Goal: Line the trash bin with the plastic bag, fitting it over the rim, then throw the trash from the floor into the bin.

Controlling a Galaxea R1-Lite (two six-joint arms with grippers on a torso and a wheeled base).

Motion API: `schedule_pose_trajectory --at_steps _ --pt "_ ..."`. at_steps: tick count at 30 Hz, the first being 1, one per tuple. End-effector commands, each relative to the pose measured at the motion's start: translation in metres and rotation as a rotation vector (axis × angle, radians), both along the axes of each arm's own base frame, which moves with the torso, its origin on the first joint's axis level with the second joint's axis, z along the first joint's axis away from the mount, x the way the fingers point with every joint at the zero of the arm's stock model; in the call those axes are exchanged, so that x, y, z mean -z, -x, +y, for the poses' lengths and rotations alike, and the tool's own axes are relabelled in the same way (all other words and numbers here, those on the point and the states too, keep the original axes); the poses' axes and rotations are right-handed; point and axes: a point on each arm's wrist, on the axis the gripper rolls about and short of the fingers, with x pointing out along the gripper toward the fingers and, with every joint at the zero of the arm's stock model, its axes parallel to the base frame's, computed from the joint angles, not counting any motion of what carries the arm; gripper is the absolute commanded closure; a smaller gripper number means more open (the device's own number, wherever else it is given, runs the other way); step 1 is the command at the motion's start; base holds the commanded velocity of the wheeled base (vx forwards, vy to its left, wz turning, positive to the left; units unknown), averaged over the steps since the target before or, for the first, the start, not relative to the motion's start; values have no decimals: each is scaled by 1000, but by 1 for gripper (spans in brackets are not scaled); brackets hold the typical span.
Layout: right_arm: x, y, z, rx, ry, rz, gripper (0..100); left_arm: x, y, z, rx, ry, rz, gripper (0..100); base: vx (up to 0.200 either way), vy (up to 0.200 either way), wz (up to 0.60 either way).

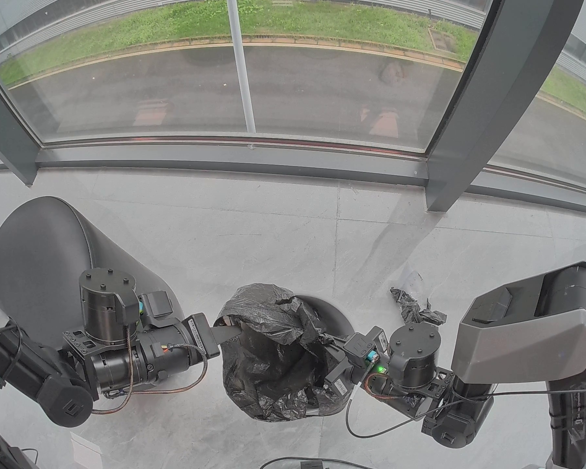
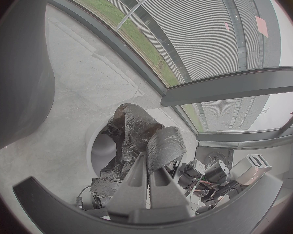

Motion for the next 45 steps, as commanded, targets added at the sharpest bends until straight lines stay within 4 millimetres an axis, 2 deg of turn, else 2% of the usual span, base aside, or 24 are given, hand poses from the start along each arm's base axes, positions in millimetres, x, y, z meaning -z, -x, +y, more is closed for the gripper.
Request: schedule_pose_trajectory --at_steps 1,10,16,26,33,36,43,45 --pt "-10 4 -3 -1 -5 -21 100 7 -1 -1 1 -12 24 100 0 0 0" --pt "-29 8 -12 38 23 -72 100 13 -2 -1 1 -22 43 100 0 0 0" --pt "-38 22 -22 46 84 -28 100 13 -2 -1 1 -24 46 100 0 0 0" --pt "-32 37 -38 69 110 66 100 15 2 0 3 -28 58 100 0 0 0" --pt "-22 23 -36 103 71 100 100 22 0 -1 2 -40 76 100 0 0 0" --pt "-19 1 -40 155 34 76 100 25 -4 -1 -3 -34 60 100 0 0 0" --pt "-6 -21 -40 178 10 67 100 31 -13 4 -27 -33 21 100 0 0 0" --pt "-4 -33 -36 193 -40 46 100 39 -18 5 -28 -54 11 100 0 0 0"
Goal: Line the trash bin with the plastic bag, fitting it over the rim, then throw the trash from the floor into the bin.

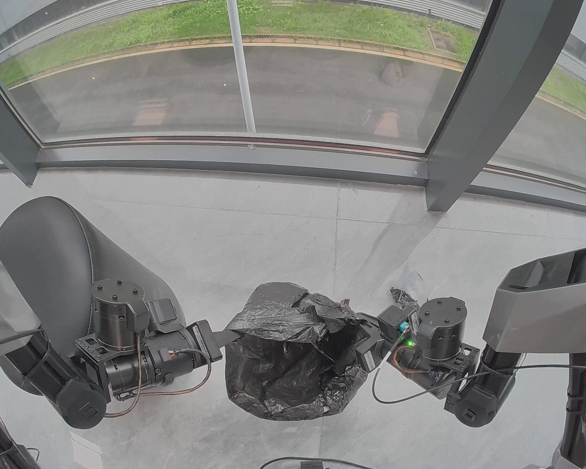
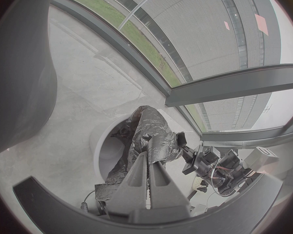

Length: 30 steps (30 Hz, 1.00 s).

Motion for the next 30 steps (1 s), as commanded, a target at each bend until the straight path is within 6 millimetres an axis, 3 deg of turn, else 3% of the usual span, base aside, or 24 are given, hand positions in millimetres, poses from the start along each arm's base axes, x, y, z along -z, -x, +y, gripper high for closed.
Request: schedule_pose_trajectory --at_steps 1,13,22,30 --pt "14 -15 3 22 -21 1 100 16 -6 3 -10 -33 23 100 0 0 0" --pt "12 -28 11 17 -68 -48 100 29 -16 4 -23 -52 40 100 0 0 0" --pt "8 -34 15 12 -85 -76 100 28 -36 5 -36 -60 -34 100 0 0 0" --pt "14 -43 16 24 -84 -82 100 39 -51 12 -60 -87 -36 100 0 0 0"
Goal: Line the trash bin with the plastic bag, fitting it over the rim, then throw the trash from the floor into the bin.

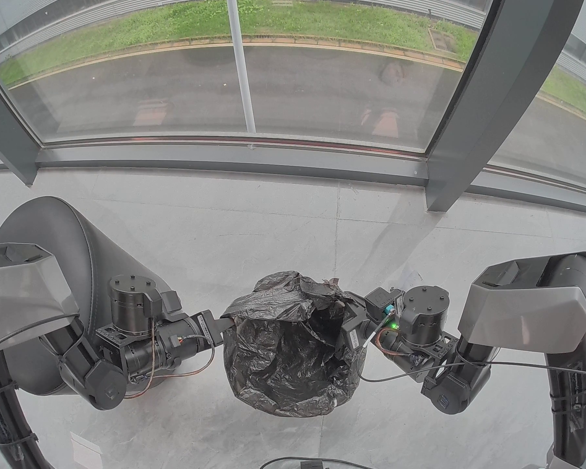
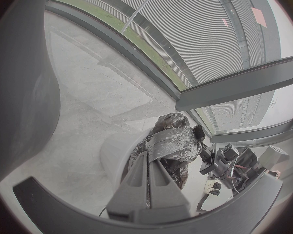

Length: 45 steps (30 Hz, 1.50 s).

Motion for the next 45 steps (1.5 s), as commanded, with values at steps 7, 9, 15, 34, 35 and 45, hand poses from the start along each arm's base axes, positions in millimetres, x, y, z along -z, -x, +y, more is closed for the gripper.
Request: schedule_pose_trajectory --at_steps 7,9,15,34,35,45 --pt "8 -7 -3 17 4 4 100 15 -11 7 -20 -31 13 100 0 0 0" --pt "8 -10 -2 20 -1 -3 100 18 -13 6 -23 -33 17 100 0 0 0" --pt "9 -10 -2 20 -3 -3 100 22 -17 4 -21 -34 20 100 0 0 0" --pt "7 -9 -2 19 -17 -18 100 16 -13 -3 -5 -20 -46 100 0 0 0" --pt "7 -9 -2 20 -17 -18 100 16 -13 -3 -5 -20 -46 100 0 0 0" --pt "5 -9 -2 19 -27 -33 100 15 -12 -2 -1 -27 -51 0 0 0 0"
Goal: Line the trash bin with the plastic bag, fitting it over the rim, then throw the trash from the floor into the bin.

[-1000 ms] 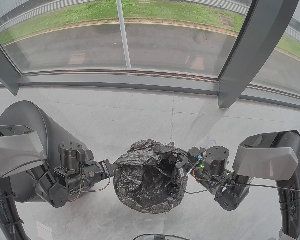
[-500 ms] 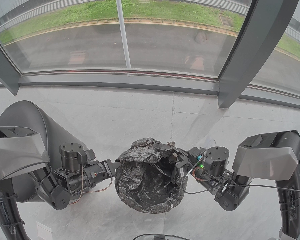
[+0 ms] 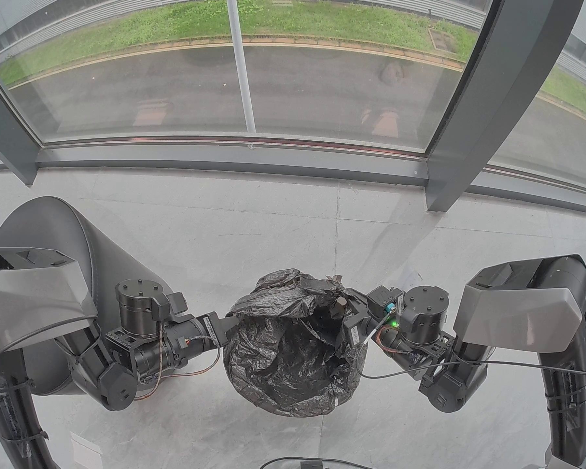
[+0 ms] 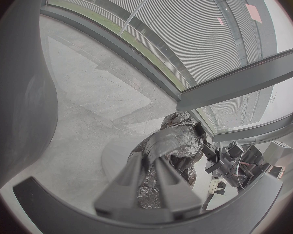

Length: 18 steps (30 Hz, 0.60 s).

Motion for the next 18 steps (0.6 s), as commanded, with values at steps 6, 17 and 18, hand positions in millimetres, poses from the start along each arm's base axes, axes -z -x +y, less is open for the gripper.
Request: schedule_pose_trajectory --at_steps 6,17,18 --pt "-2 0 0 0 -8 -13 100 -3 1 -2 12 4 -58 0 0 0 0" --pt "-4 0 0 0 -11 -15 100 27 4 -4 20 -316 -215 0 0 0 0" --pt "-4 0 0 -1 -12 -16 100 31 3 -4 26 -350 -239 0 0 0 0"
